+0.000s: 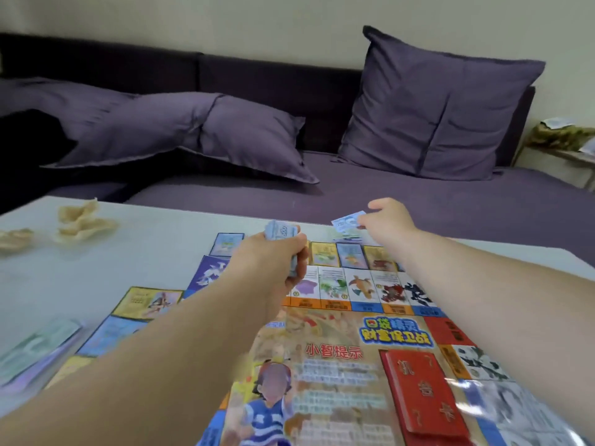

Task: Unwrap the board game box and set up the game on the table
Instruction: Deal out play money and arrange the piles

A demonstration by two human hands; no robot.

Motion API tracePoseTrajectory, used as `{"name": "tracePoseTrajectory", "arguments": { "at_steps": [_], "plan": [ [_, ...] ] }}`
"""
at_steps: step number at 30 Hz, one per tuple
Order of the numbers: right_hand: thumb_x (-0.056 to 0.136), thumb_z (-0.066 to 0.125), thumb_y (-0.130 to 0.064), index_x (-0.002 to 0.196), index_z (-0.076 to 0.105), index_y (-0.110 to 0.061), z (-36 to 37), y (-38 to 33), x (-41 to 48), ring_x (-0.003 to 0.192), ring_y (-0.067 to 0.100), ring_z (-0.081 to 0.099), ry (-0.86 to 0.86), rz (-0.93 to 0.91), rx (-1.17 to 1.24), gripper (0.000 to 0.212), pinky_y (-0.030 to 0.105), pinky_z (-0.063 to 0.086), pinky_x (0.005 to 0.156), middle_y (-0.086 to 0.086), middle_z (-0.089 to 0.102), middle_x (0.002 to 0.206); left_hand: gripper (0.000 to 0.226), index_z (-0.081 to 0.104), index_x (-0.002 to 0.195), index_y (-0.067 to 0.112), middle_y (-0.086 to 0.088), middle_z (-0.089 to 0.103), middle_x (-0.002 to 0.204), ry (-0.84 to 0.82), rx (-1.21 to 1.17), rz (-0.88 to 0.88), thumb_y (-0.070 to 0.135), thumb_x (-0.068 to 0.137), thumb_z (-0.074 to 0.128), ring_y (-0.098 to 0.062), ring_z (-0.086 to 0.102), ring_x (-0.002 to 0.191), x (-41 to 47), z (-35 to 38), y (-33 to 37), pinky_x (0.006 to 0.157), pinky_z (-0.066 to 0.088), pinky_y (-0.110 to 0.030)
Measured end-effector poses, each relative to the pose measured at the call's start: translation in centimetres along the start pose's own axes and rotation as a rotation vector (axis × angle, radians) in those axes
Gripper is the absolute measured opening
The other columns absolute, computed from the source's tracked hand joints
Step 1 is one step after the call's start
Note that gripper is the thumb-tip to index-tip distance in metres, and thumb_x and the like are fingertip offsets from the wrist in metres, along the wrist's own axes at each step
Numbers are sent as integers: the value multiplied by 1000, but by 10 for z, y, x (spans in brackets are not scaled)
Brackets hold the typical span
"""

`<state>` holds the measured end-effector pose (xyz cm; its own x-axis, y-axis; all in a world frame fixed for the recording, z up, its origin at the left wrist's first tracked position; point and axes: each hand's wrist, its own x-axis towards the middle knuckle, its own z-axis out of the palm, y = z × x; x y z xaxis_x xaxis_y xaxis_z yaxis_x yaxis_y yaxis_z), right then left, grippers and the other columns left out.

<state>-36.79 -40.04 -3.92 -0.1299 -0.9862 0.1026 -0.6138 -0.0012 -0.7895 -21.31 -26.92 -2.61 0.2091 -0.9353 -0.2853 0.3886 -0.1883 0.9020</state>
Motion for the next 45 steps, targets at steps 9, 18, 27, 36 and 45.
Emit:
{"name": "tracePoseTrajectory", "arguments": {
  "at_steps": [9, 18, 27, 36, 45],
  "plan": [
    [94, 49, -39, 131, 47, -20, 9, 5, -12, 120, 30, 48, 41, -7, -445, 42, 41, 35, 102, 3, 53, 132, 17, 55, 85, 3, -9, 58, 79, 23, -115, -48, 6, 96, 42, -13, 55, 62, -2, -23, 10, 48, 50, -21],
    [81, 64, -48, 84, 67, -14, -27, -100, -126, 60, 10, 48, -595, -141, 173, 33, 22, 38, 56, -4, 63, 74, 14, 54, 106, -3, -15, 68, 86, 23, -104, 48, -1, 92, 52, -18, 68, 71, -75, -46, 27, 61, 59, -26],
    [81, 73, -18, 68, 62, -15, 8, -159, -236, 57, 10, 46, -818, -149, 115, 17, 22, 37, 55, -3, 61, 60, 6, 62, 94, 0, -10, 67, 65, 162, -188, 144, 0, 89, 58, -11, 65, 53, -172, -112, 36, 48, 51, -19],
    [84, 70, -14, 77, 62, -12, 64, -201, -260, 51, 7, 41, -756, -143, 132, 10, 17, 35, 49, -3, 51, 59, 11, 57, 96, 10, -2, 56, 60, 388, -490, 196, 0, 93, 53, -6, 54, 45, -228, -174, 42, 47, 49, -16],
    [88, 64, -32, 113, 62, -13, 161, -188, -237, 104, 21, 56, -489, -286, -189, 32, 30, 45, 88, 2, 63, 106, 16, 59, 90, 14, -2, 53, 71, 514, -683, 291, 4, 95, 48, -7, 52, 46, -227, -211, 66, 44, 47, -16]
  ]
}}
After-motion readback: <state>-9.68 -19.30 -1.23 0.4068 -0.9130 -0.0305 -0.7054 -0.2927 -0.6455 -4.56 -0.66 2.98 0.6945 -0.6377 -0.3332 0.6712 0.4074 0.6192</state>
